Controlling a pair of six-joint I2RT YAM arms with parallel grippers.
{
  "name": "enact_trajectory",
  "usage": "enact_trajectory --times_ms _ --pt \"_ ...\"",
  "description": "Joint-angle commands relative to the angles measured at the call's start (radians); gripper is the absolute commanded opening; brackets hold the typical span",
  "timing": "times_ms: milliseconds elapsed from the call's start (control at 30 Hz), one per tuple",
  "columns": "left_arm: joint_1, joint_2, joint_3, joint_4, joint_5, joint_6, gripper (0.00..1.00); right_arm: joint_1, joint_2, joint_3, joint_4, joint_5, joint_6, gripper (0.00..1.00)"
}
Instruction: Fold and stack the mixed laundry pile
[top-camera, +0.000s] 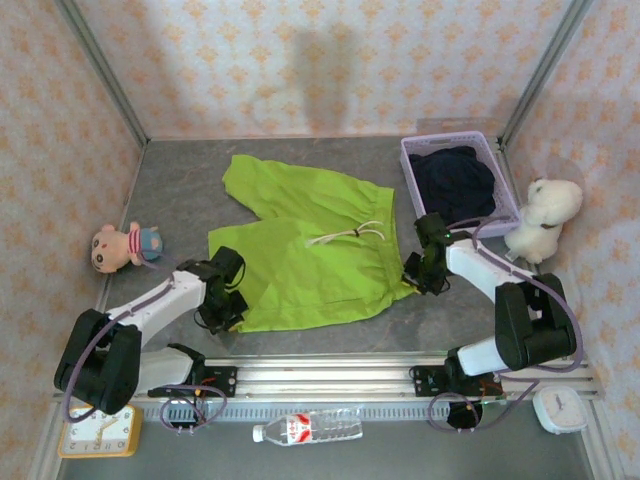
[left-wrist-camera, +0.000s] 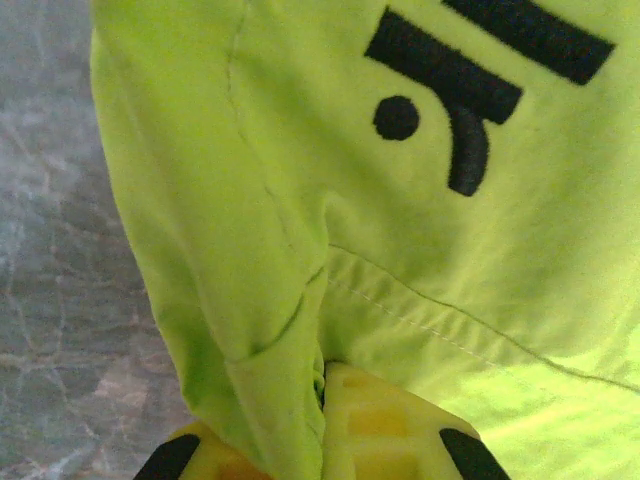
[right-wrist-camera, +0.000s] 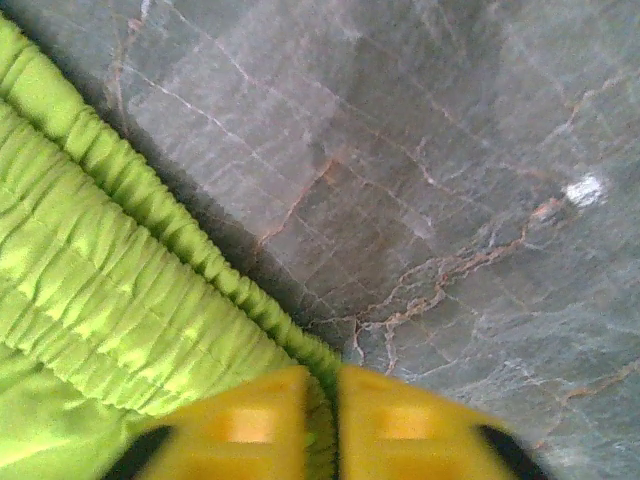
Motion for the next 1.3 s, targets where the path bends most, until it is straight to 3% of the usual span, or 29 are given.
enact_trajectory --times_ms 0,233,400,467,667,767,867,933,1000,1100,1167,1200,1267 --pt "0.011 -0.016 0.073 -0.023 -0.095 0.03 0.0 -0.004 -0.058 -0.003 -0.021 -0.016 0.03 0.0" --pt "0.149 -0.122 0.264 -0.148 -0.089 0.089 0.0 -0.005 -0.211 0.12 -0.145 -0.032 0.106 0.0" --pt "0.214 -0.093 0.433 -0.194 -0.136 0.149 0.0 -0.007 -0.202 0.218 -0.179 -0.008 0.123 0.0" --pt "0.218 -0.06 0.436 -0.179 -0.142 0.161 0.0 -0.006 -0.186 0.198 -0.161 -0.003 0.126 0.0" --pt "0.221 -0.024 0.244 -0.045 -0.016 0.098 0.0 -0.006 -0.173 0.088 -0.099 -0.045 0.194 0.0" --pt "0.257 0.067 0.341 0.004 -0.01 0.114 0.0 -0.022 -0.103 0.168 0.012 -0.048 0.229 0.0" --pt "0.292 0.263 0.668 -0.007 0.014 0.148 0.0 -0.036 0.097 0.47 0.047 -0.068 0.199 0.0" --pt "0.302 0.421 0.947 -0.026 0.045 0.149 0.0 -0.037 0.269 0.758 0.016 -0.099 0.17 0.0" --pt "0.317 0.611 1.314 -0.107 0.099 0.138 0.0 -0.046 0.463 1.157 -0.056 -0.141 0.14 0.0" --pt "0.334 0.954 2.145 -0.311 0.165 0.113 0.0 -0.065 0.746 1.871 -0.177 -0.193 0.141 0.0" --pt "0.368 1.119 2.584 -0.269 0.213 -0.014 0.0 -0.073 0.885 2.282 -0.114 -0.206 0.201 0.0" --pt "0.4 1.091 2.534 -0.108 0.285 -0.115 0.0 -0.083 0.92 2.4 -0.042 -0.209 0.246 0.0" --pt "0.432 0.944 2.31 0.159 0.349 -0.211 0.0 -0.104 0.839 2.316 0.154 -0.284 0.317 0.0"
